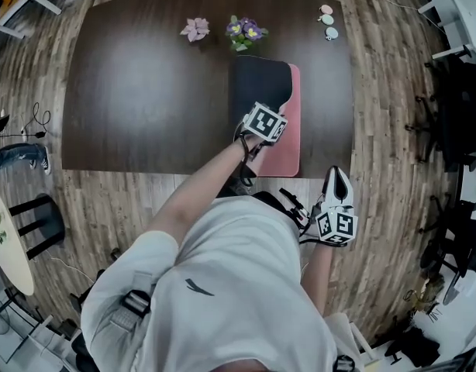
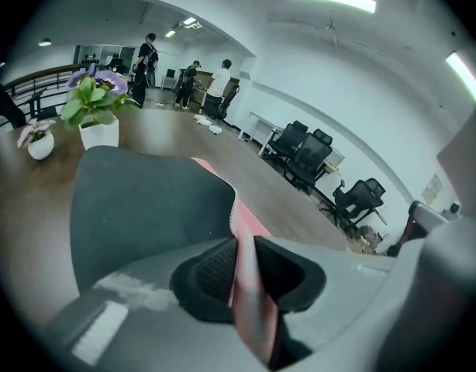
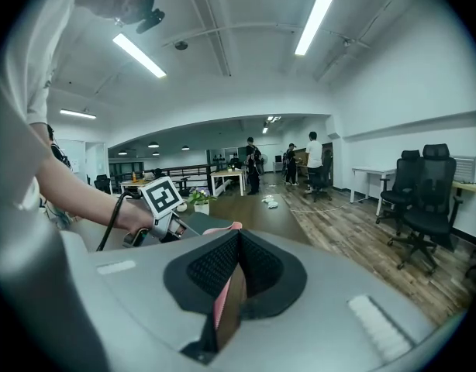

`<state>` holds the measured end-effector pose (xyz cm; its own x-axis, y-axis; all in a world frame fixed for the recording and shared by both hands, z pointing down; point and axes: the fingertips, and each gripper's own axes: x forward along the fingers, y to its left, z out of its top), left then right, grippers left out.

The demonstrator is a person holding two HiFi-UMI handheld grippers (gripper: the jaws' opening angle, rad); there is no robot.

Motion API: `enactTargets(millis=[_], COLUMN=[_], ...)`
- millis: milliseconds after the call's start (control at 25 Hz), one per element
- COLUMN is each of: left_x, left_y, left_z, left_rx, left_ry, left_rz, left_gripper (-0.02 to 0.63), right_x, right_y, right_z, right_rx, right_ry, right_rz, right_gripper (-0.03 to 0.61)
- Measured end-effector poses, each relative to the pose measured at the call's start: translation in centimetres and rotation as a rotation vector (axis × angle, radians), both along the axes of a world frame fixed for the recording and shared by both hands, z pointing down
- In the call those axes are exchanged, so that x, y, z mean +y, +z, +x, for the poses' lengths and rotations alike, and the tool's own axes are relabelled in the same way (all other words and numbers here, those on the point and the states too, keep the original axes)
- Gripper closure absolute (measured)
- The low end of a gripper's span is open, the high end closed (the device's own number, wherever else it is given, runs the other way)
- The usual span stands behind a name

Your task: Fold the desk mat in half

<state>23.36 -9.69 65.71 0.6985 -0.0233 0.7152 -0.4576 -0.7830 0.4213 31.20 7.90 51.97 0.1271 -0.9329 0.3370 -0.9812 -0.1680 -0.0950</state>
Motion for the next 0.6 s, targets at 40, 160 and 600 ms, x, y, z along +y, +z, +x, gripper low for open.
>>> enactTargets(millis=[40,160,600], left_x=[0.2,0.7,1.1], left_y=[0.4,1.2,2.9], left_z=[0.5,1.9,3.7], left_rx=[-0.006,-0.009,-0.03], left_ry=[0.001,0.005,0.025], left_rz=[-0.007,-0.014,-0.004], left_gripper=[0.535,0.534,0.526], right_x=[0.0,0.2,0.6], right_y=[0.0,-0.1,-0.2], right_z=[0.2,0.6,1.7], right_rx=[0.0,-0.001,-0.001], right_ry=[0.004,0.01,0.026], right_rz=[-0.002,-0.003,-0.011], right_gripper=[0.575,0.575,0.575])
